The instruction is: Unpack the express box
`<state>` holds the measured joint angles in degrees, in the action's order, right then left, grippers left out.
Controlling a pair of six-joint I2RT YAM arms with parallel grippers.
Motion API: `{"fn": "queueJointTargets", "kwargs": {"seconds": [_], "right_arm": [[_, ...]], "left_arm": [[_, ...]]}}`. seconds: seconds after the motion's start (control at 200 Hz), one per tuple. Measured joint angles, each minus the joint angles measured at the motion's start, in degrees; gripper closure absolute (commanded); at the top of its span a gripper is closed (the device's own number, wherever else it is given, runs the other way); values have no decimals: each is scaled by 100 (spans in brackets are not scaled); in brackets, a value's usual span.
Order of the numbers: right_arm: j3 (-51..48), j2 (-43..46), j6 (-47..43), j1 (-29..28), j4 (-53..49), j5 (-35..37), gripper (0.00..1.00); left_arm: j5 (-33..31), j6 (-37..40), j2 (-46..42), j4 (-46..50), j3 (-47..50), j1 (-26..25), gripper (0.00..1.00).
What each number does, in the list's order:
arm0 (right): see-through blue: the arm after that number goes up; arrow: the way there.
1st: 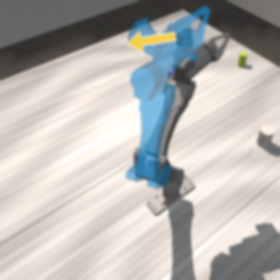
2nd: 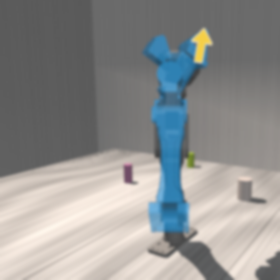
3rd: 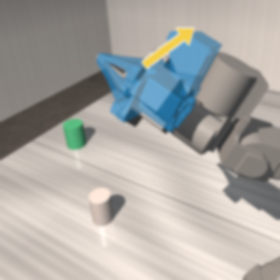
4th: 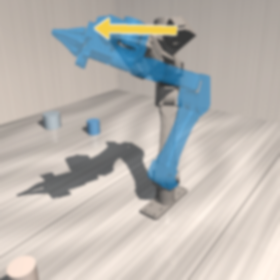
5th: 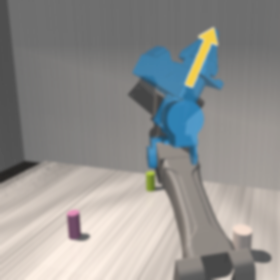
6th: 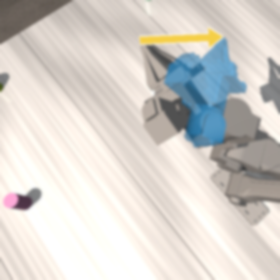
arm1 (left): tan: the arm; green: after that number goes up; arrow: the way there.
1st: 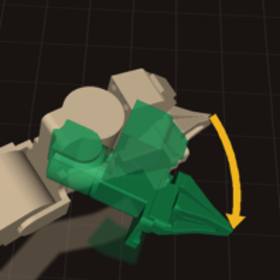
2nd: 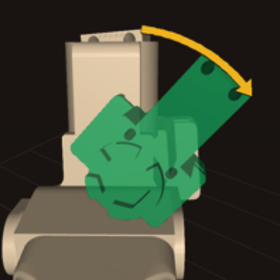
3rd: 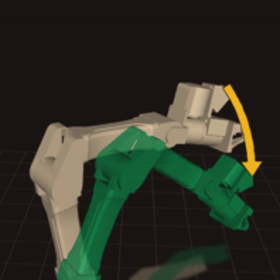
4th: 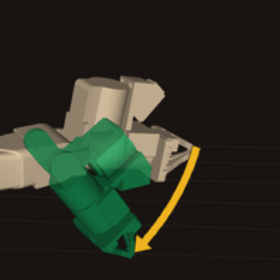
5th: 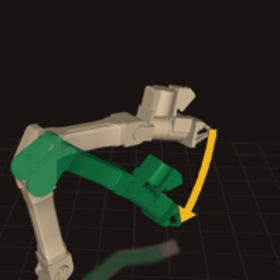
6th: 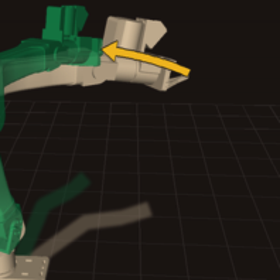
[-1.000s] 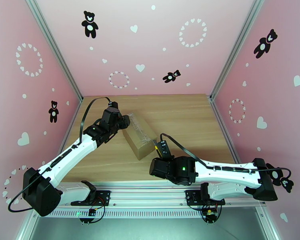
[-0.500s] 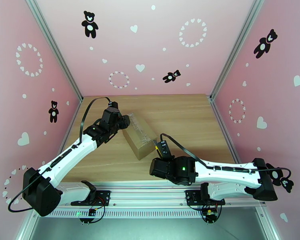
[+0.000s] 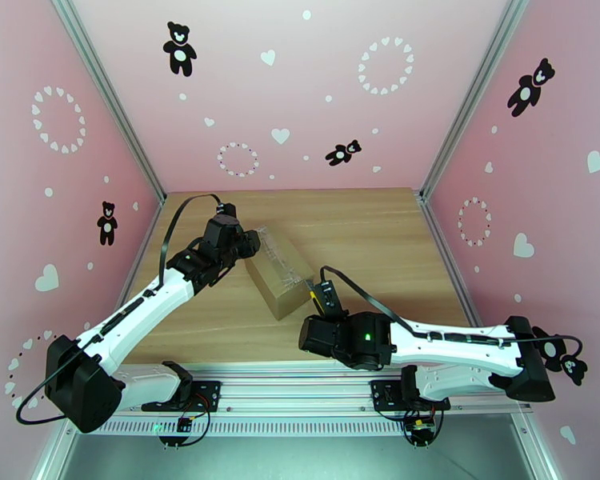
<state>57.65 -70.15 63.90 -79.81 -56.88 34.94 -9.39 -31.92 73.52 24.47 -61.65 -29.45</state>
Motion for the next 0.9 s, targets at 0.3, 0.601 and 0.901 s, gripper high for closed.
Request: {"fn": "queueJointTargets", "kwargs": {"seconds": [0.3,0.601,0.901], "right_arm": [[39,-37,-2,0,0,0,100],[44,-72,2,0,-4,0,100],[52,-72,4,0,-26,0,100]], "left_arm": [[0,0,0,0,0,0,51],[0,0,0,0,4,0,51],[0,0,0,0,11,0,50]]}}
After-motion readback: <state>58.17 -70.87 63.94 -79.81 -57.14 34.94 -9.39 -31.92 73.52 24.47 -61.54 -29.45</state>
